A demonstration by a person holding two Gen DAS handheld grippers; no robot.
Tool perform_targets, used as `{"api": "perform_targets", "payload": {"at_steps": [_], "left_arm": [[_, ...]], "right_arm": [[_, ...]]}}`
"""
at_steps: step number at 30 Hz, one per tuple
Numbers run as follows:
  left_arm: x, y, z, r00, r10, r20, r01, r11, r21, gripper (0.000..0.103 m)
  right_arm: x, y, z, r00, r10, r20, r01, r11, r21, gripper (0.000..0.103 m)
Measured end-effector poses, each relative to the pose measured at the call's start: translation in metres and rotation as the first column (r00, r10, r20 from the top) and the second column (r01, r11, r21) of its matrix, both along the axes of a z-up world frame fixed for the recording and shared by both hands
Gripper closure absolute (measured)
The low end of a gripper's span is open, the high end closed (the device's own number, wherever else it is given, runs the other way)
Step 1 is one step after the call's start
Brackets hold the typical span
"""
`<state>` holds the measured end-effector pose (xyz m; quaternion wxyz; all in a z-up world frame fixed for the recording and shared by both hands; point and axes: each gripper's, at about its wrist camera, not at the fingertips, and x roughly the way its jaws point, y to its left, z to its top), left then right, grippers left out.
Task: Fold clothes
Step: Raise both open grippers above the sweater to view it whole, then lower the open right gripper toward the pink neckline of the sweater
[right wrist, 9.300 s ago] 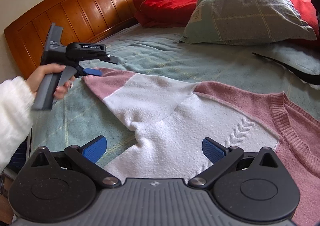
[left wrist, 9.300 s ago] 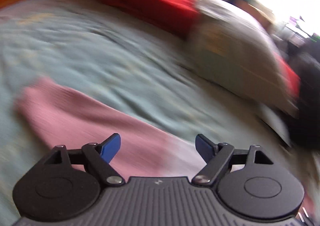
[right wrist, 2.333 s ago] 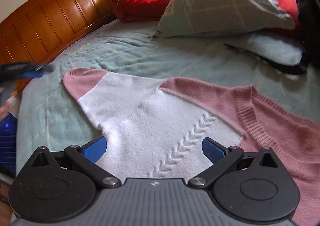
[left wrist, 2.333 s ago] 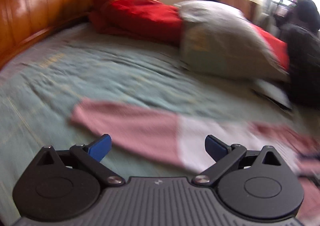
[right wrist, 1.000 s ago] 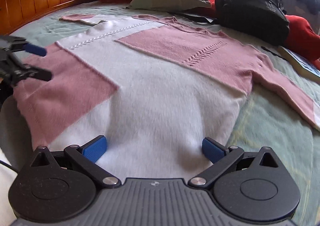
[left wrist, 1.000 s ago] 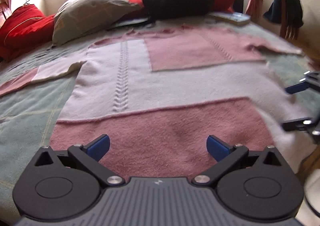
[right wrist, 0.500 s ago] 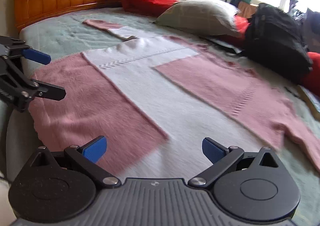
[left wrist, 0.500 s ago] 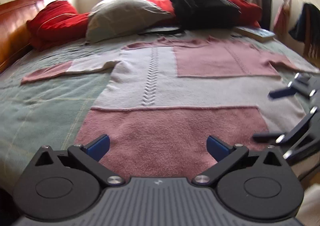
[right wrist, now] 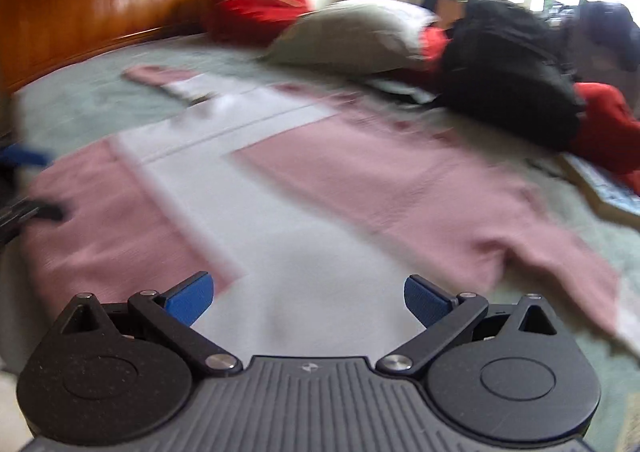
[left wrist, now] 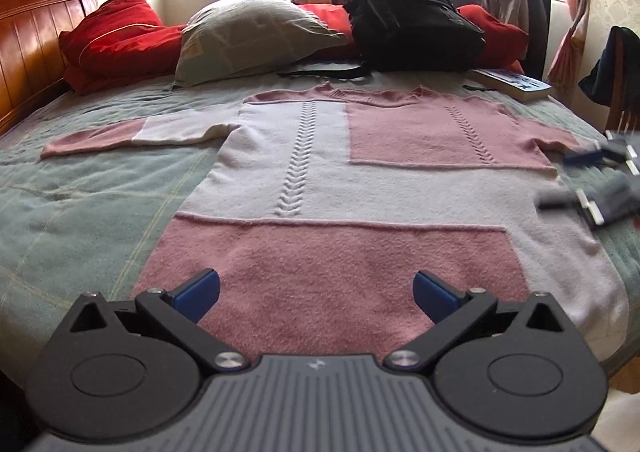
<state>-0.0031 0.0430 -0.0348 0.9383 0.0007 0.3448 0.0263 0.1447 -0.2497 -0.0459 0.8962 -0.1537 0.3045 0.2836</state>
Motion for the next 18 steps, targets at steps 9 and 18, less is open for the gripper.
{"api": "perform_targets", "payload": {"at_steps": [9, 18], "left_arm": [[0.021, 0.006, -0.006, 0.999, 0.020, -0.038, -0.020, 1.000, 0.011, 0.001], [0.052, 0.014, -0.009, 0.998, 0.012, -0.059, -0.013, 1.000, -0.006, 0.001]], "right_arm": [[0.125, -0.016, -0.014, 0.981, -0.176, -0.079, 0.180, 0.982, 0.049, 0.000], [0.140, -0.042, -0.012, 0.969, -0.184, -0.163, 0.206, 0.970, 0.132, 0.000]]}}
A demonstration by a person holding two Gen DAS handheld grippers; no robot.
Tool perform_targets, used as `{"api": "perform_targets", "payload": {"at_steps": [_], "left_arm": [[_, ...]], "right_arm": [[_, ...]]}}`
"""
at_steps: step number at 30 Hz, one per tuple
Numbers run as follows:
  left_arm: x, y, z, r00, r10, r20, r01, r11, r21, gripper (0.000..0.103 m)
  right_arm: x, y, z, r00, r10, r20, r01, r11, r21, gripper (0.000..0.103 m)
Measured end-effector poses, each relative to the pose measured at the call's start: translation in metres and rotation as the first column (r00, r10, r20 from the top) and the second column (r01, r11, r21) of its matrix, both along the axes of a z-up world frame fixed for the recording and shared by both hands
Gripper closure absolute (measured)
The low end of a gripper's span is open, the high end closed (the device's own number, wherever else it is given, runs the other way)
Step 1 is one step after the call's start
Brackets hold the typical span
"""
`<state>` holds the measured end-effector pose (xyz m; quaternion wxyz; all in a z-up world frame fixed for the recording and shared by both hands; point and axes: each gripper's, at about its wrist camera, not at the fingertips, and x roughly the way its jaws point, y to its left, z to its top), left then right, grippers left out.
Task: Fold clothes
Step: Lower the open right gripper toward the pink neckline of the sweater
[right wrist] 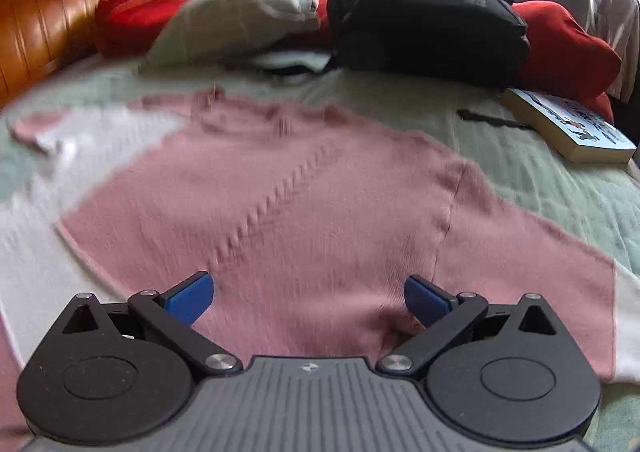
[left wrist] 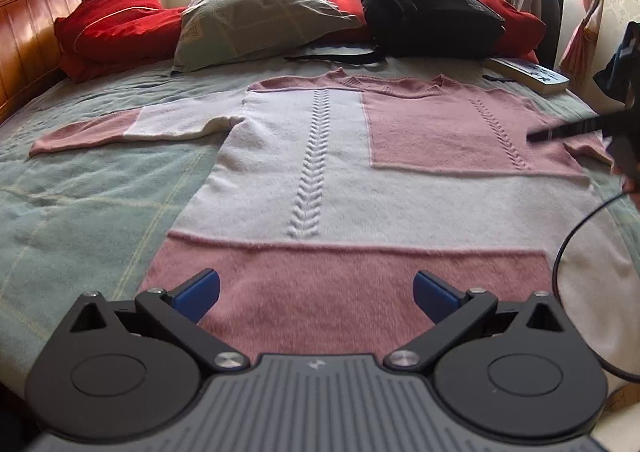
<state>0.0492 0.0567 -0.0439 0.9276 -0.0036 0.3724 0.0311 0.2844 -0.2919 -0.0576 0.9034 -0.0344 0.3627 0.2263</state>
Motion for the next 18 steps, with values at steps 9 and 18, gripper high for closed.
{"api": "perform_targets", "payload": {"at_steps": [9, 18], "left_arm": [[0.010, 0.001, -0.003, 1.000, -0.018, -0.012, 0.018, 1.000, 0.001, 0.001], [0.015, 0.008, -0.005, 1.000, -0.002, -0.029, 0.003, 1.000, 0.010, 0.001]], "right_arm": [[0.111, -0.018, 0.001, 0.972, -0.083, -0.218, 0.135, 0.962, 0.236, 0.000], [0.168, -0.011, -0.029, 0.954, -0.201, -0.221, 0.249, 0.944, 0.215, 0.000]]}}
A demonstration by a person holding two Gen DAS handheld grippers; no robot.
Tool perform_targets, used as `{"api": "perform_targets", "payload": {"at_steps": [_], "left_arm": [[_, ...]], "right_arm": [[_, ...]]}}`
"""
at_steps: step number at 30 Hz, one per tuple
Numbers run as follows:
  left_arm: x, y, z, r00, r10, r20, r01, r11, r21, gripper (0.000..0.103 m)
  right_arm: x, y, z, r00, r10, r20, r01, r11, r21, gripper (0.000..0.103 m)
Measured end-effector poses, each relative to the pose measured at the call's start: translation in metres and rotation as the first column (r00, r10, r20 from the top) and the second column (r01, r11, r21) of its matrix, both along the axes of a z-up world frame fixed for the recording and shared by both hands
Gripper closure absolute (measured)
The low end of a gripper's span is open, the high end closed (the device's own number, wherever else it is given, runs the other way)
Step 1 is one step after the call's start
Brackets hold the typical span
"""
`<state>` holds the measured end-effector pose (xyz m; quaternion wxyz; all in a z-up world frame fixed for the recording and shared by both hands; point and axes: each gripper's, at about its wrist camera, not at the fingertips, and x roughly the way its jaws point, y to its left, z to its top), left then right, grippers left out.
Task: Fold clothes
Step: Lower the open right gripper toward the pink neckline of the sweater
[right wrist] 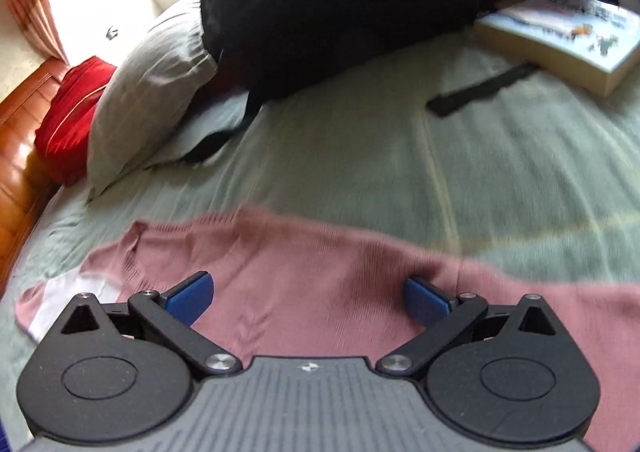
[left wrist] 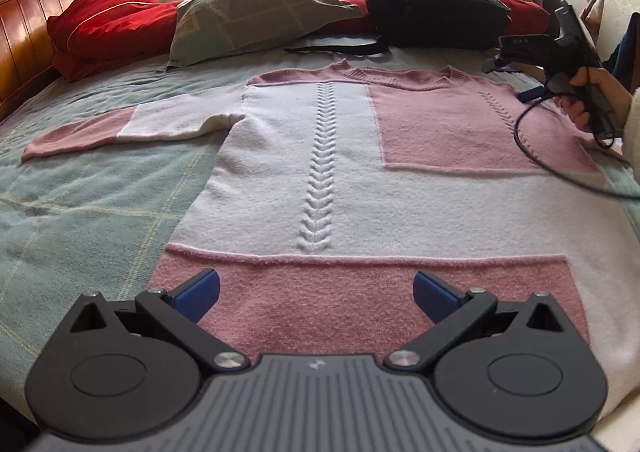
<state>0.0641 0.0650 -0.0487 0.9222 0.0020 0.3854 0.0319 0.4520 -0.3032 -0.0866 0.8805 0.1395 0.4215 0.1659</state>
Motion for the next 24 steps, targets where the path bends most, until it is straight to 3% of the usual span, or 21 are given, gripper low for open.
{"api": "perform_targets", "payload": {"at_steps": [3, 6, 9, 14, 17, 24], "left_arm": [[-0.003, 0.000, 0.001, 1.000, -0.002, 0.007, 0.002, 1.000, 0.002, 0.001], [-0.005, 0.001, 0.002, 1.000, 0.003, 0.013, -0.003, 1.000, -0.003, 0.001], [-0.006, -0.001, 0.001, 1.000, -0.009, 0.012, 0.009, 1.000, -0.001, 0.001], [-0.013, -0.001, 0.000, 1.000, -0.024, 0.007, 0.024, 1.000, 0.010, 0.001], [-0.018, 0.005, 0.001, 1.000, 0.004, 0.007, -0.004, 1.000, 0.012, 0.001], [-0.018, 0.013, 0.004, 0.999, 0.027, 0.018, -0.027, 1.000, 0.006, 0.001]], "right_arm": [[0.002, -0.004, 0.005, 1.000, -0.017, -0.021, 0.018, 0.999, 0.039, 0.000], [-0.014, -0.010, 0.023, 1.000, -0.027, 0.015, 0.026, 0.997, 0.073, 0.000], [-0.026, -0.012, 0.028, 1.000, 0.024, -0.016, -0.021, 0.992, 0.123, 0.000], [-0.019, 0.011, 0.006, 0.997, 0.034, -0.066, -0.032, 0.999, 0.033, 0.000], [-0.006, 0.015, -0.005, 1.000, 0.011, -0.020, -0.011, 1.000, 0.005, 0.000], [0.002, 0.023, 0.016, 1.000, -0.024, -0.014, 0.024, 1.000, -0.013, 0.000]]}}
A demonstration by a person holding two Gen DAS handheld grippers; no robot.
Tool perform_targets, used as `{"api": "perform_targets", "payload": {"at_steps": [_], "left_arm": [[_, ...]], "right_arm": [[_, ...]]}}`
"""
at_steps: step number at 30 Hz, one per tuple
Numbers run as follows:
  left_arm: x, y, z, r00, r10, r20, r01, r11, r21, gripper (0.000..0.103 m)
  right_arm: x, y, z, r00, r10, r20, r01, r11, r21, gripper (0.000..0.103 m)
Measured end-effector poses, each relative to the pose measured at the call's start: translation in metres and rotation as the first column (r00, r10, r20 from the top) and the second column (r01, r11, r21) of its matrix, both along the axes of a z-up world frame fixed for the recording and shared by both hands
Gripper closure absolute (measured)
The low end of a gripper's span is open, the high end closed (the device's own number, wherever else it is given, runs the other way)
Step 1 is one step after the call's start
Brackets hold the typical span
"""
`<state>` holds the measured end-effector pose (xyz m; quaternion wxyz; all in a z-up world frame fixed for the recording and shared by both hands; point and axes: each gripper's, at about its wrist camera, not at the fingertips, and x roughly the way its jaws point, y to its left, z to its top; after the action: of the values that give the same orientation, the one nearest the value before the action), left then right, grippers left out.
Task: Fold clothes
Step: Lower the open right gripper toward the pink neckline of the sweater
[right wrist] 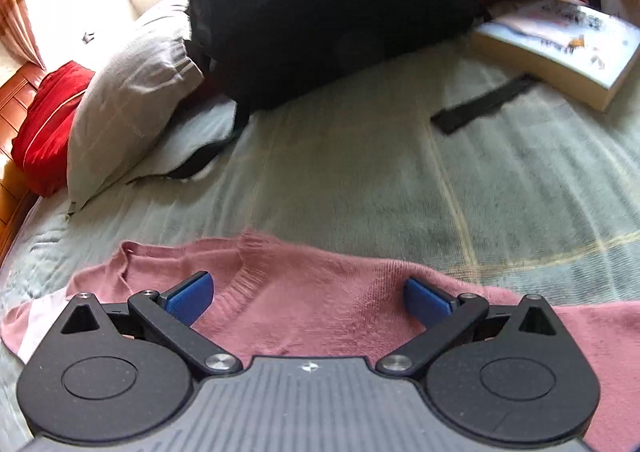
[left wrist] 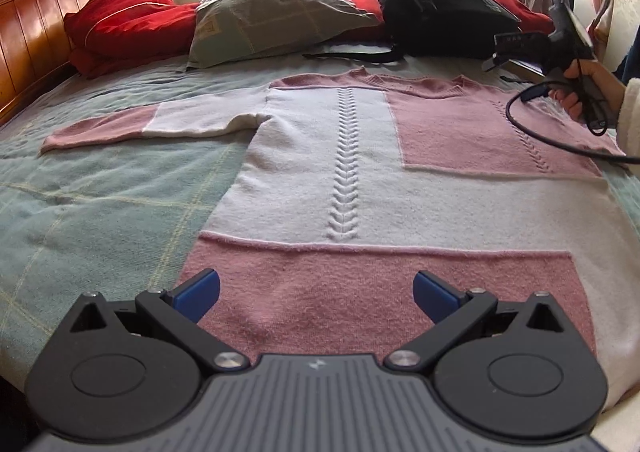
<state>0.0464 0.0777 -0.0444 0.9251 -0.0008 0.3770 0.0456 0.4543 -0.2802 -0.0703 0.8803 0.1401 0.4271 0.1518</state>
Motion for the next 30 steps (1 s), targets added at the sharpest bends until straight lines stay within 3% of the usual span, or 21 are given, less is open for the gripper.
{"api": "perform_targets", "payload": {"at_steps": [7, 11, 14, 17, 24, 30], "left_arm": [[0.003, -0.005, -0.002, 1.000, -0.021, -0.016, 0.021, 1.000, 0.013, 0.001], [0.000, -0.005, 0.001, 1.000, -0.015, -0.002, 0.015, 1.000, 0.010, 0.001], [-0.001, -0.007, 0.003, 1.000, -0.019, 0.007, 0.019, 1.000, 0.010, 0.001], [-0.001, -0.012, 0.004, 0.999, -0.041, 0.013, 0.041, 0.999, 0.007, 0.001], [-0.009, -0.023, 0.008, 0.996, -0.079, 0.034, 0.079, 0.997, 0.013, 0.001], [-0.018, -0.026, 0.017, 0.995, -0.072, 0.066, 0.071, 0.997, 0.019, 0.001]], "right_arm": [[0.011, 0.003, -0.019, 1.000, 0.007, -0.015, -0.007, 1.000, 0.004, 0.000], [0.015, -0.007, -0.008, 0.999, -0.028, -0.027, 0.028, 0.999, 0.025, 0.000], [-0.007, -0.017, 0.012, 1.000, -0.015, 0.006, 0.015, 1.000, -0.015, 0.000], [-0.037, -0.037, 0.022, 1.000, 0.007, 0.006, -0.007, 1.000, 0.007, 0.000], [-0.080, -0.072, -0.010, 0.992, -0.013, -0.126, 0.024, 0.996, 0.085, 0.000], [-0.111, -0.087, -0.002, 0.995, -0.035, -0.094, 0.051, 0.983, 0.177, 0.000]]}}
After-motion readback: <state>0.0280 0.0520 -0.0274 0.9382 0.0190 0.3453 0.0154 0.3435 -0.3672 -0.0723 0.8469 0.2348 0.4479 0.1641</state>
